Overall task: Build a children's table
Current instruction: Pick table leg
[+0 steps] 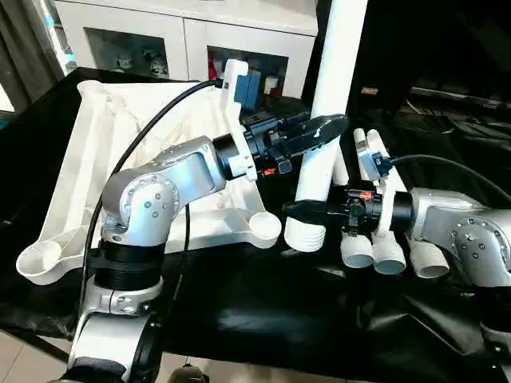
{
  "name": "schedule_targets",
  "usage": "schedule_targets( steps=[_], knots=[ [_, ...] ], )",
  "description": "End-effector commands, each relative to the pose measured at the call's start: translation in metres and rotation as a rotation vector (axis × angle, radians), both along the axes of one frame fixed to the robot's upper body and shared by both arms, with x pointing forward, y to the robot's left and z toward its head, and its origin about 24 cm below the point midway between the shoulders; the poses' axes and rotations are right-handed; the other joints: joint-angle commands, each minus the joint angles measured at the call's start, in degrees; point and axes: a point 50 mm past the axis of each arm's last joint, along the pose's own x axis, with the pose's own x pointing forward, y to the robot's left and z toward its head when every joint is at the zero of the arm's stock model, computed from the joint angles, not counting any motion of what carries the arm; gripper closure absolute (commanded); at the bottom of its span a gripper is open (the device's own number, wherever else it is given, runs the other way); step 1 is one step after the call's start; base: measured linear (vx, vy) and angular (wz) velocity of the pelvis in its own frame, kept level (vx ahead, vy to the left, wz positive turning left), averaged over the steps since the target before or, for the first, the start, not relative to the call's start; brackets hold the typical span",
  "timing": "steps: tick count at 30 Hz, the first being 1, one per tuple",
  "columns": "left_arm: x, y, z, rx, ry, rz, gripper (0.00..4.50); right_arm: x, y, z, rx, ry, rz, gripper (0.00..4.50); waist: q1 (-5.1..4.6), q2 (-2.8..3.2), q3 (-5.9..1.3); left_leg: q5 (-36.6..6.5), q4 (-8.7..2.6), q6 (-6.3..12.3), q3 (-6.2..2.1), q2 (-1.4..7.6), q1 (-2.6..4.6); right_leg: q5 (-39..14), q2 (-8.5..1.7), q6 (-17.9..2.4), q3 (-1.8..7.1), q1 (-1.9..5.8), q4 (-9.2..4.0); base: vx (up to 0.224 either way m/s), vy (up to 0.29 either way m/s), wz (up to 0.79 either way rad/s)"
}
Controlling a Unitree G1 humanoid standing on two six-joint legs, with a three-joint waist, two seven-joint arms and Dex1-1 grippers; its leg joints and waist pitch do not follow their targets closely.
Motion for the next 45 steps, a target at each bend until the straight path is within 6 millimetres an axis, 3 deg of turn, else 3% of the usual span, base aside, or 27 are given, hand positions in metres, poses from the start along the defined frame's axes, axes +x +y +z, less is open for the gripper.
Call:
schedule_targets(
  steps=[1,9,17,18,19,24,29,33,34,36,38,41,42,44,45],
  knots=[
    [-0.006,-0.004,0.003,-0.006,-0.021,-0.051,2.64,0.001,-0.004,0.002,0.007,0.002,-0.009,1.88,-0.05,0.01,-4.83,0.61,-3.0,1.28,-0.24,2.25,-0.05,1.28,-4.38,-11.31,2.81,3.66,-3.98,0.0,0.0,0.0],
    [-0.007,-0.004,0.003,-0.004,-0.021,-0.061,2.64,-0.001,-0.003,0.001,0.012,0.006,-0.006,2.47,-0.02,0.3,-4.85,0.09,-3.06,0.95,-0.34,2.31,0.03,1.63,-4.38,-11.69,2.78,3.68,-3.92,0.0,0.0,0.0],
    [-0.007,-0.004,0.004,-0.005,-0.029,-0.067,2.64,0.0,-0.002,0.0,0.018,0.005,-0.01,2.56,-0.03,0.35,-4.87,-0.14,-3.07,0.73,-0.36,2.3,0.05,2.06,-4.35,-11.94,2.75,3.73,-3.88,0.0,0.0,0.0],
    [-0.007,-0.004,0.004,-0.007,-0.027,-0.07,2.08,0.0,-0.002,0.0,0.019,0.004,-0.01,2.56,0.0,0.56,-4.89,-0.16,-3.06,0.7,-0.39,2.31,0.08,2.15,-4.38,-12.04,2.75,3.7,-3.84,0.0,0.0,0.0],
    [-0.006,-0.005,0.005,-0.022,-0.009,-0.074,1.94,0.0,-0.002,0.0,0.02,0.003,-0.013,2.56,-0.06,0.38,-4.86,-0.27,-3.04,0.68,-0.32,2.3,0.05,2.3,-4.38,-12.18,2.78,3.74,-3.89,0.0,0.0,0.0],
    [-0.003,-0.004,0.007,-0.048,0.002,-0.057,1.5,0.0,-0.001,-0.001,0.042,-0.002,-0.027,2.56,0.02,0.53,-4.92,-0.13,-3.03,0.8,-0.41,2.29,0.04,3.1,-4.34,-12.72,2.72,3.77,-3.8,0.0,0.0,0.0],
    [0.002,-0.002,0.012,-0.105,-0.054,0.021,1.45,0.0,-0.001,-0.001,0.08,-0.006,-0.05,2.57,0.11,0.44,-4.91,-0.31,-3.08,0.81,-0.41,2.34,-0.03,2.68,-4.45,-12.22,2.75,3.85,-3.94,0.0,0.0,0.0],
    [0.009,0.007,0.023,-0.244,-0.06,0.103,1.45,0.0,-0.001,-0.001,0.105,-0.013,-0.073,2.57,0.11,0.46,-4.92,-0.87,-3.03,0.53,-0.43,2.31,-0.03,2.82,-4.5,-12.71,2.73,3.96,-4.08,0.0,0.0,0.0],
    [0.018,0.022,0.032,-0.363,-0.047,0.192,1.45,0.0,-0.002,-0.001,0.122,-0.022,-0.105,2.57,0.13,0.84,-4.89,-0.95,-3.07,0.56,-0.53,2.3,-0.03,2.8,-4.48,-12.59,2.71,3.89,-3.98,0.0,0.0,0.0],
    [0.023,0.04,0.034,-0.401,-0.064,0.258,1.45,0.001,-0.004,-0.004,0.126,-0.037,-0.153,2.57,0.02,0.63,-4.89,-1.9,-3.05,0.45,-0.49,2.11,-0.05,1.93,-4.41,-12.41,2.65,3.95,-4.27,0.0,0.0,0.0],
    [0.024,0.056,0.028,-0.332,-0.09,0.31,1.45,0.005,-0.008,-0.006,0.131,-0.049,-0.221,2.57,-0.02,0.5,-4.89,-1.49,-3.2,0.23,-0.55,2.11,-0.14,0.8,-4.49,-11.08,2.62,3.96,-4.27,0.0,0.0,0.0],
    [0.023,0.065,0.011,-0.116,-0.173,0.376,1.45,0.012,-0.014,-0.01,0.111,-0.078,-0.335,2.57,-0.35,1.03,-4.93,-0.5,-3.49,0.08,-0.75,2.51,0.24,0.9,-4.39,-9.32,2.55,3.32,-4.08,0.0,0.0,0.0],
    [0.022,0.068,-0.005,0.066,-0.235,0.396,1.45,0.017,-0.016,-0.014,0.084,-0.103,-0.404,2.57,-0.26,1.66,-4.99,-1.11,-3.48,-0.33,-0.73,2.55,0.53,-0.3,-4.46,-8.73,2.54,3.0,-4.11,0.0,0.0,0.0],
    [0.02,0.069,-0.017,0.182,-0.268,0.392,1.45,0.02,-0.017,-0.016,0.067,-0.118,-0.441,2.57,-0.53,1.62,-4.91,-2.11,-3.68,-1.3,-0.54,2.64,0.6,-1.8,-4.38,-7.61,2.68,2.91,-4.13,0.0,0.0,0.0],
    [0.015,0.07,-0.038,0.347,-0.303,0.335,1.45,0.025,-0.018,-0.02,0.04,-0.128,-0.497,2.57,-0.24,2.07,-4.92,-2.9,-3.7,-1.71,-0.54,2.65,0.86,-1.9,-4.51,-8.16,2.67,2.63,-4.34,0.0,0.0,0.0]
  ],
)
